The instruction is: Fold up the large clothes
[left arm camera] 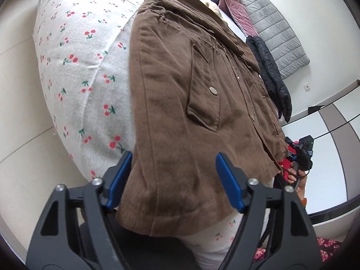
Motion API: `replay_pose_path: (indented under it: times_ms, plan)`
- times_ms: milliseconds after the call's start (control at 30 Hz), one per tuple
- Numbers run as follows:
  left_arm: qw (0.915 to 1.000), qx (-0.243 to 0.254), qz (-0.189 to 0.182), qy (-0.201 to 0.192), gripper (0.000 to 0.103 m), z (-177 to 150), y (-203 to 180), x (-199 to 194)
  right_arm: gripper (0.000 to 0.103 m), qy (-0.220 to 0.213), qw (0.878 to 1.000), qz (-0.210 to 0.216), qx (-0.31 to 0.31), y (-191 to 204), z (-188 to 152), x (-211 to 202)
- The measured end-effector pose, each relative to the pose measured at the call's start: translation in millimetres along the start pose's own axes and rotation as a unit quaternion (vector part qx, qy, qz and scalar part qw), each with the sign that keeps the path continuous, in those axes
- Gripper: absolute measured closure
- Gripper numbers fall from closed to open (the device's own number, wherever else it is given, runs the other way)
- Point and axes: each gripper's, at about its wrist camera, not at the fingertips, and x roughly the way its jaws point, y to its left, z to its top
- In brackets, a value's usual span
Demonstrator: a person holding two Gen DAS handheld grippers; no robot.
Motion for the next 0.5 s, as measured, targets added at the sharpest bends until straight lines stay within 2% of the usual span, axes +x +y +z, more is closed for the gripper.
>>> replay_pose_path:
  times_ms: [133, 167, 233, 333, 433, 500]
  plan:
    - [0.9965, -0.027, -0.077, 0.021, 0.051, -8.4, -1.1, 5.0, 0.053, 0.023, 1.0, 0.008, -0.015, 10.1, -0.8, 8.5]
    - [0.996, -0.028, -0.082, 0.023, 0.051, -10.5, -3.7, 7.8, 0.059, 0.028, 0.999, 0.011, -0.016, 11.6, -0.8, 10.4]
    - [0.9973, -0.019, -0.068, 0.021, 0.052, -11.5, -9.5, 10.6, 0.065, 0.035, 0.999, 0.015, -0.019, 16.0, -1.8, 16.4]
    - [0.9981, -0.027, -0.053, 0.018, 0.071, -11.0, -14.2, 9.3, 0.075, 0.027, 0.999, 0.0, -0.029, 24.2, -2.0, 18.4]
    - [0.9979, -0.03, -0.058, 0.006, 0.077, -9.7, -19.8, 3.3, 0.081, 0.001, 0.998, -0.026, -0.065, 45.5, -4.5, 8.9]
    - [0.9974, -0.028, -0.065, -0.009, 0.078, -8.5, -25.5, -1.5, 0.082, -0.017, 0.997, -0.028, -0.077, 57.2, -2.8, 1.2]
